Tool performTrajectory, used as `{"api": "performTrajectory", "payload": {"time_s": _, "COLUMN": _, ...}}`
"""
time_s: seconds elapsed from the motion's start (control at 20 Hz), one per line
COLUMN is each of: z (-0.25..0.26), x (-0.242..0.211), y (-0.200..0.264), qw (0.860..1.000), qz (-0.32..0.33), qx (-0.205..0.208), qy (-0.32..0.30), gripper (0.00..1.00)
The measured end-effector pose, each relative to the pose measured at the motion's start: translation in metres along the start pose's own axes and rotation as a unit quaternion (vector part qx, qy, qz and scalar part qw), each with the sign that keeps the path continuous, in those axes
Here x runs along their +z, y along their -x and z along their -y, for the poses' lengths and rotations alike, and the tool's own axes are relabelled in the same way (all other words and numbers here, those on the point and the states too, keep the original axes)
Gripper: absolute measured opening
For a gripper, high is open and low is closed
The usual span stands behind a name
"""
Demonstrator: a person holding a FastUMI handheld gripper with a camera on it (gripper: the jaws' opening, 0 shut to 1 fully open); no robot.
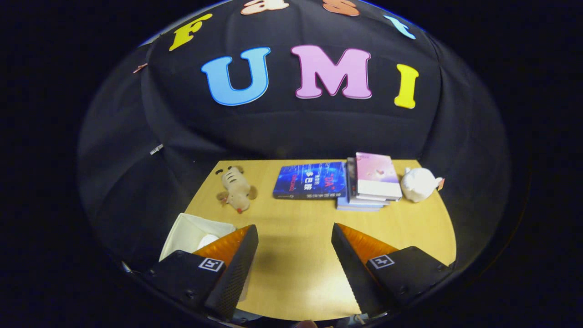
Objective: Open the storage box then place both shoes into the box .Put the left shoe in first, then the right shoe, with the right side of both shoes facing outward in a uniform manner.
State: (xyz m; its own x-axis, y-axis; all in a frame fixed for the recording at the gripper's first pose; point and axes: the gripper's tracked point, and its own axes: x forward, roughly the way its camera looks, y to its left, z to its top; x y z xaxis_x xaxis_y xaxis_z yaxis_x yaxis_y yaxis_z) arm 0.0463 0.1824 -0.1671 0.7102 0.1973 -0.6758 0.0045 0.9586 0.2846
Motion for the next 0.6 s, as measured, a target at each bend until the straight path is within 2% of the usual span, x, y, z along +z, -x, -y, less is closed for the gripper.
{"api": "performTrajectory", "payload": {"time_s": 0.3, "z": 0.054, "x": 0.058, "y": 0.036, "qw": 0.993, "qz": 0.111, "qx": -0.038, "qy": 0.009, "gripper": 0.99}}
{"api": "performTrajectory", "payload": {"time_s": 0.6, "z": 0.097, "x": 0.093, "y": 0.067, "qw": 0.981, "qz": 0.181, "qx": -0.056, "qy": 0.027, "gripper": 0.99}}
